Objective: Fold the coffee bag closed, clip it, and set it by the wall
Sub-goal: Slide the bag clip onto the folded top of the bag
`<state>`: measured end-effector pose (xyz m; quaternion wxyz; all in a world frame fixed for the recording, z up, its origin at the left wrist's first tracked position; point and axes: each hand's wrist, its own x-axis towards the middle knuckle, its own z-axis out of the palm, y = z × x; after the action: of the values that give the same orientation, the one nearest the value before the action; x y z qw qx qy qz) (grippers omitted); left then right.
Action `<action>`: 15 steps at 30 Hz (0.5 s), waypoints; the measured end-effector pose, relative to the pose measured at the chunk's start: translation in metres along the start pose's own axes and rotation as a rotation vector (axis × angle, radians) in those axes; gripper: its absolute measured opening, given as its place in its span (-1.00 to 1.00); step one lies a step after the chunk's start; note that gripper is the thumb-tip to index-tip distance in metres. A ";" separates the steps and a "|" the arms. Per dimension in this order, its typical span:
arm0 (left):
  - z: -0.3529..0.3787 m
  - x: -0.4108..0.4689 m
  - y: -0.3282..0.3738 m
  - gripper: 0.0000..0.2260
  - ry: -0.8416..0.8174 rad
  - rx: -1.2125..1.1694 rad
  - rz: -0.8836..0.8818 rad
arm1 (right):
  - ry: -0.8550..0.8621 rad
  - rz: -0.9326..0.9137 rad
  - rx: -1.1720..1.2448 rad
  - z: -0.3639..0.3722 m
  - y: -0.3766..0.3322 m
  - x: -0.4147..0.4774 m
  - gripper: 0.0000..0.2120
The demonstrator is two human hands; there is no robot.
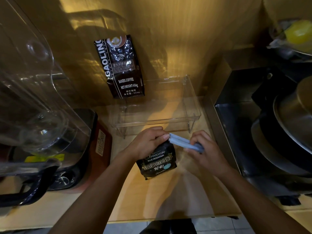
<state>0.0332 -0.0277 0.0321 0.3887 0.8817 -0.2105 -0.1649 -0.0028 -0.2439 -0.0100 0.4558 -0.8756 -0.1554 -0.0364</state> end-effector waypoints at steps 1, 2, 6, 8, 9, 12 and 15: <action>0.000 0.000 0.000 -0.79 0.001 0.000 -0.007 | -0.035 0.015 0.021 0.000 -0.001 -0.001 -0.82; -0.001 0.001 0.000 -0.79 0.003 0.016 -0.010 | -0.063 0.020 0.039 0.000 -0.001 -0.001 -0.83; -0.001 0.006 0.000 -0.84 0.057 0.213 0.024 | -0.105 0.020 0.069 0.000 -0.003 0.001 -0.88; -0.001 0.007 0.000 -0.86 0.099 0.238 0.016 | -0.102 0.070 0.083 -0.002 0.000 0.002 -0.90; 0.000 0.007 0.000 -0.86 0.129 0.220 0.002 | -0.094 0.100 0.086 -0.003 0.002 0.002 -0.91; 0.005 0.004 0.001 -0.86 0.241 0.194 -0.039 | -0.063 0.149 0.075 -0.009 0.009 0.004 -0.90; 0.007 0.003 0.000 -0.92 0.283 0.249 -0.040 | -0.082 0.157 0.036 -0.013 0.015 0.008 -0.91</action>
<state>0.0320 -0.0336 0.0271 0.2990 0.9414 -0.1550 -0.0196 0.0104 -0.2605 -0.0121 0.4660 -0.8776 -0.1054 0.0383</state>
